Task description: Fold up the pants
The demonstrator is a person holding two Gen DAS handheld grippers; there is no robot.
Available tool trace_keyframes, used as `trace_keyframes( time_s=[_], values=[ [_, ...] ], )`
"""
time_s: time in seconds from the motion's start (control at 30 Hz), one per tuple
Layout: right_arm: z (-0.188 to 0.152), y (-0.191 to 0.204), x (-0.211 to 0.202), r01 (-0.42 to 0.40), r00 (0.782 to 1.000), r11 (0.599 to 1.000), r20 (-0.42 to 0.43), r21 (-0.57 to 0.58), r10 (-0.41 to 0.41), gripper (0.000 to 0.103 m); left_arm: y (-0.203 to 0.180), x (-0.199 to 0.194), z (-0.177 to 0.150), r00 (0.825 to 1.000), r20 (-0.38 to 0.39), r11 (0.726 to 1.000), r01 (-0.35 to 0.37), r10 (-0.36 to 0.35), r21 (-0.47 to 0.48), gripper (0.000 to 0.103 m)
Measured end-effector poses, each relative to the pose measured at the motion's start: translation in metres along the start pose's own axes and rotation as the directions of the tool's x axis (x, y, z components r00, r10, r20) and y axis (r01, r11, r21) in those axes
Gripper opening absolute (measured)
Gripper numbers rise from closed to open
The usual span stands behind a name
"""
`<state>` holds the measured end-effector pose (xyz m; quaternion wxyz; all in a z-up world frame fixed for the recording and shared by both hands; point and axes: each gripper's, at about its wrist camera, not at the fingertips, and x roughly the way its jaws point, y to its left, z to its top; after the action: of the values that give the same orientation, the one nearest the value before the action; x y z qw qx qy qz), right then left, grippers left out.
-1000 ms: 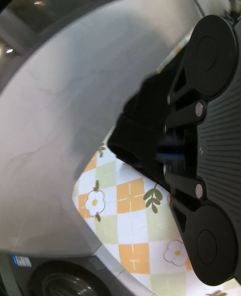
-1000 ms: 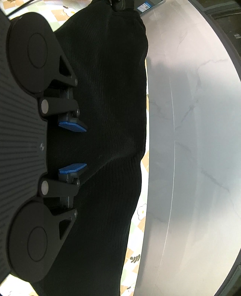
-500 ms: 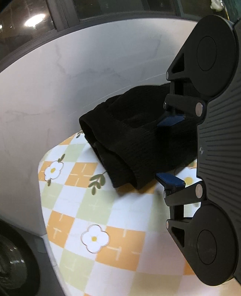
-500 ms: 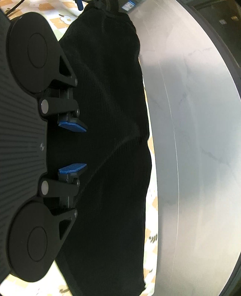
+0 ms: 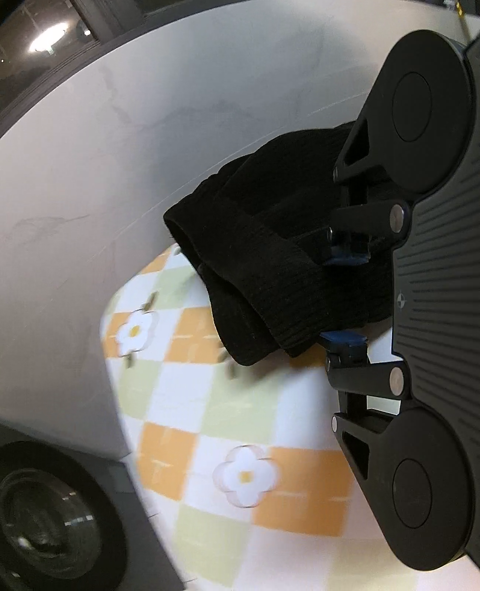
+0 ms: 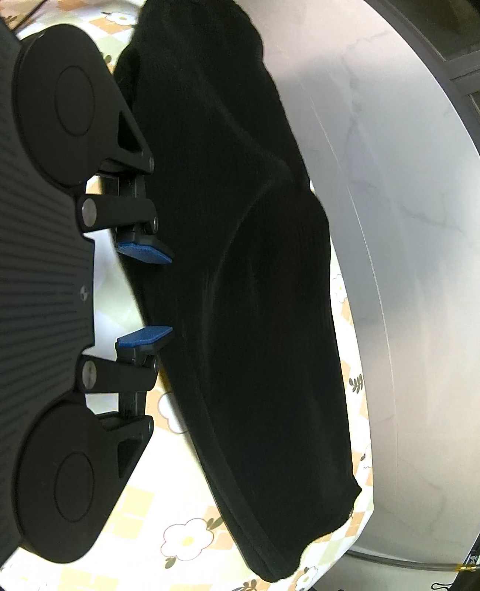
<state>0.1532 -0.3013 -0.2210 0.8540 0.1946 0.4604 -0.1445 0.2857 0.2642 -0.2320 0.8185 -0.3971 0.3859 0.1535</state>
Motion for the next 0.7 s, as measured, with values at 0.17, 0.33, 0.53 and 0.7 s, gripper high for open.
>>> trace_keyframes(
  time_s=[0.17,0.33,0.53,0.7],
  values=[
    [-0.005,0.003,0.001,-0.008,1.0,1.0,-0.014,-0.024,0.008,0.041,-0.007,0.012,0.023,0.997,0.055,0.998,-0.054,0.052,0.04,0.039],
    [-0.003,0.019,0.006,0.002,1.0,0.992,-0.001,-0.129,-0.002,0.042,-0.02,-0.002,0.018,0.995,0.064,0.987,-0.081,0.073,0.136,0.05],
    [-0.002,0.012,0.012,0.016,1.0,0.986,0.006,-0.163,-0.015,0.049,-0.03,-0.041,-0.019,0.998,0.033,0.976,-0.051,0.045,0.213,0.051],
    [0.006,-0.016,0.01,0.031,0.999,0.99,0.039,-0.141,-0.026,0.049,-0.054,-0.058,-0.064,1.0,-0.023,0.959,0.019,-0.013,0.283,0.048]
  ],
)
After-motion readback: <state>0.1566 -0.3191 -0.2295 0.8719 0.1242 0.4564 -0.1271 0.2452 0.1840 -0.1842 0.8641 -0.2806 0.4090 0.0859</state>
